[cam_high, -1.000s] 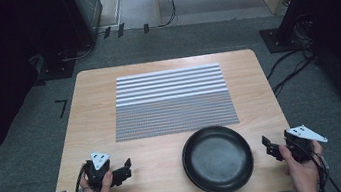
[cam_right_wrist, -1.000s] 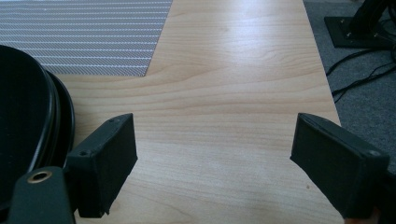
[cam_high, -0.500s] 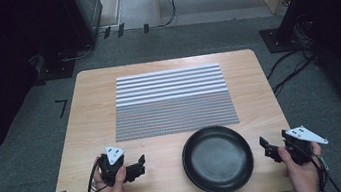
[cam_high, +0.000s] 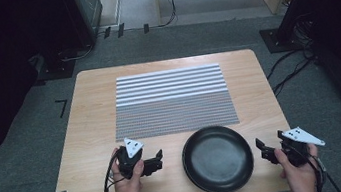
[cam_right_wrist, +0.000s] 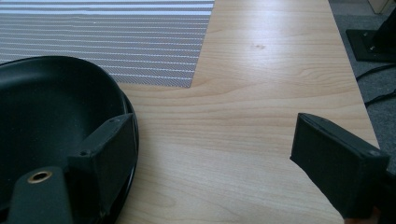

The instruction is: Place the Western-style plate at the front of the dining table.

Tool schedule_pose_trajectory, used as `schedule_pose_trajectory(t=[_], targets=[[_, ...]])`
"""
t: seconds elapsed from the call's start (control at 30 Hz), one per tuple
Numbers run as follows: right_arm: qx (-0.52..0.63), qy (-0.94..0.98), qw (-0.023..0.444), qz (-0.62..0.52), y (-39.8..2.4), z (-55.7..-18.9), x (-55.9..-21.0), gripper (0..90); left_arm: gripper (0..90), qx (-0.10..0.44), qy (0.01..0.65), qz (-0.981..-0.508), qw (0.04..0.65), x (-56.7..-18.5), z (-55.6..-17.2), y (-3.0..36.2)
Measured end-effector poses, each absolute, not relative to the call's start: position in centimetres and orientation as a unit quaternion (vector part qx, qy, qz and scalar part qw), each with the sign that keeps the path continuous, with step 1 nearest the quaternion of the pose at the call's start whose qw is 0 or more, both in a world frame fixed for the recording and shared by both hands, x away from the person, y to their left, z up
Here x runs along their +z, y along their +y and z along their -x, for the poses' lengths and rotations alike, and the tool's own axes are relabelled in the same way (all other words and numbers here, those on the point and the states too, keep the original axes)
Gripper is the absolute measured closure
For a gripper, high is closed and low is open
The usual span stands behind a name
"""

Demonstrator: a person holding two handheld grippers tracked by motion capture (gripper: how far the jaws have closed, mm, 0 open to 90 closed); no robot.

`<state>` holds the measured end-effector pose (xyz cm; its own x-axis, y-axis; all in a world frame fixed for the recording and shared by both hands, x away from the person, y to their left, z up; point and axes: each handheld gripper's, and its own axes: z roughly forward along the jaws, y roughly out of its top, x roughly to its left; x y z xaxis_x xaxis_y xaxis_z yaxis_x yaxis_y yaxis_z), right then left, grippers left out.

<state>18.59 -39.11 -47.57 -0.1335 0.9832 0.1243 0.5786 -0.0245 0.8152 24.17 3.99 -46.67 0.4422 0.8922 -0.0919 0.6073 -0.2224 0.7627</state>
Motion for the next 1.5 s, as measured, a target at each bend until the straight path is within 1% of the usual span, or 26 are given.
schedule_pose_trajectory(t=[0.33,0.5,0.67,0.97,1.0,1.03,1.07,1.1,1.17,1.2,1.23,1.27,1.33,1.37,1.4,1.43,1.47,1.5], targets=[[0.399,0.647,0.256,-0.597,-38.2,-18.4,-47.3,13.5,8.0,0.172,0.474,-0.769,0.392,-46.2,-24.4,1.1],[0.408,0.641,0.255,-0.598,-37.9,-18.3,-47.1,13.7,7.9,0.151,0.46,-0.775,0.407,-45.6,-24.5,-0.9],[0.413,0.638,0.255,-0.598,-37.6,-18.4,-47.0,14.1,8.0,0.14,0.45,-0.78,0.412,-45.4,-24.4,-2.0],[0.412,0.635,0.258,-0.6,-36.5,-18.5,-47.4,24.2,8.0,0.121,0.449,-0.783,0.414,-46.2,-24.1,-2.7],[0.412,0.635,0.258,-0.6,-36.5,-18.5,-47.4,24.2,8.2,0.121,0.449,-0.783,0.414,-46.2,-24.1,-2.7],[0.412,0.64,0.251,-0.598,-36.3,-18.6,-47.7,34.4,10.1,0.118,0.445,-0.784,0.416,-46.5,-24.0,-2.8],[0.414,0.646,0.241,-0.595,-36.3,-18.6,-47.8,40.3,14.0,0.121,0.446,-0.784,0.414,-46.6,-23.8,-2.8],[0.42,0.651,0.231,-0.588,-36.3,-18.7,-47.9,46.0,14.1,0.12,0.445,-0.785,0.414,-46.8,-23.8,-2.9],[0.423,0.662,0.215,-0.58,-36.0,-18.8,-48.1,48.9,14.1,0.109,0.444,-0.786,0.416,-47.1,-23.7,-2.9],[0.423,0.662,0.215,-0.58,-36.0,-18.8,-48.1,48.9,14.2,0.109,0.444,-0.786,0.416,-47.1,-23.7,-2.9],[0.419,0.671,0.215,-0.572,-35.6,-18.7,-48.3,55.0,14.9,0.101,0.447,-0.784,0.418,-47.3,-23.6,-2.8],[0.416,0.674,0.213,-0.572,-35.5,-18.7,-48.4,57.1,16.6,0.096,0.448,-0.784,0.419,-47.4,-23.6,-2.8],[0.414,0.674,0.21,-0.574,-35.4,-18.7,-48.5,58.2,24.0,0.093,0.448,-0.785,0.418,-47.5,-23.6,-2.7],[0.41,0.675,0.205,-0.578,-35.3,-18.7,-48.7,60.9,25.5,0.089,0.448,-0.785,0.419,-47.6,-23.5,-2.7],[0.41,0.675,0.205,-0.578,-35.3,-18.7,-48.7,60.9,28.1,0.089,0.448,-0.785,0.419,-47.6,-23.5,-2.7],[0.409,0.67,0.199,-0.586,-35.4,-18.7,-48.8,65.9,30.7,0.08,0.446,-0.785,0.423,-47.8,-23.4,-2.7],[0.414,0.664,0.194,-0.592,-35.6,-18.6,-48.7,68.4,31.9,0.08,0.446,-0.785,0.423,-47.8,-23.4,-2.7],[0.414,0.664,0.194,-0.592,-35.6,-18.6,-48.7,68.4,31.9,0.077,0.444,-0.786,0.424,-47.8,-23.4,-2.7]])
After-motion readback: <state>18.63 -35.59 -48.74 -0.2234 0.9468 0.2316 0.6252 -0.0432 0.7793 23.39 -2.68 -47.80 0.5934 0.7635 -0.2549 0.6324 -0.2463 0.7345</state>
